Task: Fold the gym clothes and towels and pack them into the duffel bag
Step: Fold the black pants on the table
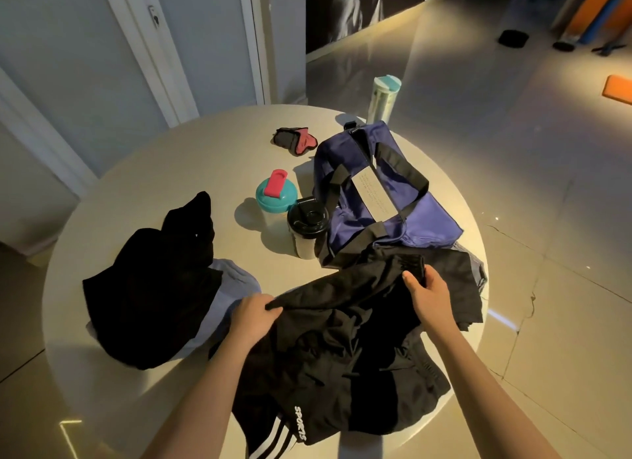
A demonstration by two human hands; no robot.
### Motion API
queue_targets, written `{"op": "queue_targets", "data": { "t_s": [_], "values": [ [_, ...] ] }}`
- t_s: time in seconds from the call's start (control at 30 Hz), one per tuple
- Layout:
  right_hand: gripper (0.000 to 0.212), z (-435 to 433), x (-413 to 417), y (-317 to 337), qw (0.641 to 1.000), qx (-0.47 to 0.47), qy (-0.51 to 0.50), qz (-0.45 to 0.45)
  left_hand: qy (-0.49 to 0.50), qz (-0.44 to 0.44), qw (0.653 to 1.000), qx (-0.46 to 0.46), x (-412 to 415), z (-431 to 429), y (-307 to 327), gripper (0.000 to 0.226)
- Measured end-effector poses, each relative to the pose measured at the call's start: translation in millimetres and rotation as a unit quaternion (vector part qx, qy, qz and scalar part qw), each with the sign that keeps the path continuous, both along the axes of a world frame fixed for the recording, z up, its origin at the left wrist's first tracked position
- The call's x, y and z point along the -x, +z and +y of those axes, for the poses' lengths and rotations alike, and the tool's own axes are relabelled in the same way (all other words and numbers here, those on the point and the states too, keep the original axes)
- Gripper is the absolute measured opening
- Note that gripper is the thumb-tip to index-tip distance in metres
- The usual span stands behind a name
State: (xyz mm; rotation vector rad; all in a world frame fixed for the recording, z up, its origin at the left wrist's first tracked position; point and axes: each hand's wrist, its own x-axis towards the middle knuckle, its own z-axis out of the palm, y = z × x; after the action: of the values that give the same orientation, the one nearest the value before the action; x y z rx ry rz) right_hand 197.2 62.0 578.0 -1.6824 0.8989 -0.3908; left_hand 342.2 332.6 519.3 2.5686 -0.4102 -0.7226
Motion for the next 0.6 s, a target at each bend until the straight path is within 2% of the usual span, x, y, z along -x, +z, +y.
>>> {"op": "queue_targets", "data": {
  "t_s": [0.07, 0.13, 0.2, 0.33, 0.4, 0.5, 0.53, 0.6],
  "values": [
    [0.009, -4.4, -2.4, 0.2, 1.0, 0.006, -0.024, 0.006, 0.047, 0.061, 0.992, 0.104, -14.4, -2.4, 14.7, 0.017],
    [0.01, -9.1, -5.4, -0.2, 0.999, 0.026, -0.038, 0.018, 0.06, 0.057, 0.989, 0.124, -31.5, -4.2, 28.6, 0.019],
    [0.016, -14.1, -9.8, 0.1, 0.997, 0.047, -0.051, 0.027, 0.033, 0.045, 0.995, 0.077, -46.1, -2.3, 37.9, 0.024],
    [0.028, -22.9, -16.8, -0.5, 0.995, 0.066, -0.06, 0.052, -0.043, 0.056, 0.995, -0.076, -58.3, 8.5, 42.9, 0.028],
    [0.027, -23.9, -18.7, 0.6, 0.993, 0.08, -0.056, 0.059, -0.023, 0.062, 0.994, -0.092, -59.6, 9.3, 48.1, 0.031],
    [0.015, -26.0, -22.3, 2.0, 0.992, 0.081, -0.067, 0.068, 0.074, 0.101, 0.992, 0.016, -72.9, 6.5, 56.2, 0.05],
    [0.018, -27.3, -23.4, 1.6, 0.991, 0.081, -0.07, 0.076, 0.095, 0.116, 0.987, 0.051, -78.8, 5.1, 62.2, 0.055],
    [0.025, -31.4, -25.3, 0.8, 0.989, 0.082, -0.076, 0.092, 0.075, 0.131, 0.987, 0.048, -91.3, 2.7, 76.5, 0.057]
  ]
}}
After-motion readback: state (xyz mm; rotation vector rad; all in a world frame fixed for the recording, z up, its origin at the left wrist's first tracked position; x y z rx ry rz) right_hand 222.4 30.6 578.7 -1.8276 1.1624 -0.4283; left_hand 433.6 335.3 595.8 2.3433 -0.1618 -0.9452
